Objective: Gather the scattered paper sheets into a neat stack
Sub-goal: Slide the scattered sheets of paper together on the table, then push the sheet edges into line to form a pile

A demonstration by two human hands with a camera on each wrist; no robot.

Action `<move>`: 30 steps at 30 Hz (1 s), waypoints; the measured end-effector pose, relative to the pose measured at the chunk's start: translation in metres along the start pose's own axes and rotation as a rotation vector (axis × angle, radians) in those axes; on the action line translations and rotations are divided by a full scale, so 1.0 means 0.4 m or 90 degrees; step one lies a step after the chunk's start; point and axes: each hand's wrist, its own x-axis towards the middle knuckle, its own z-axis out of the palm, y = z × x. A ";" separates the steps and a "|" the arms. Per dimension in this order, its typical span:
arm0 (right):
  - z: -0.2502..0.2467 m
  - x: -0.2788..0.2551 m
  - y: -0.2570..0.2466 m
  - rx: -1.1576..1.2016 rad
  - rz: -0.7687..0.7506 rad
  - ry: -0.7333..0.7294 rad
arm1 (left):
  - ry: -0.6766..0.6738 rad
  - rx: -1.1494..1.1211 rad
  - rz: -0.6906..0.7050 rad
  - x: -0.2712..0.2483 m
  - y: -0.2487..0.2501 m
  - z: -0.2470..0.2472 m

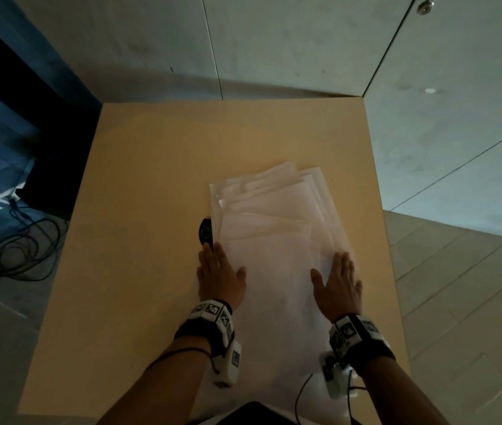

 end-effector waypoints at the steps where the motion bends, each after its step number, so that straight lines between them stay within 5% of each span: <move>1: -0.008 0.013 0.005 -0.009 0.000 0.011 | 0.011 0.003 0.004 0.013 -0.013 -0.011; 25: 0.009 0.026 -0.085 -0.050 -0.062 -0.007 | -0.011 0.003 0.033 0.057 0.029 -0.014; 30: -0.059 0.068 -0.090 0.012 -0.050 0.063 | 0.099 -0.106 0.002 0.096 0.006 -0.082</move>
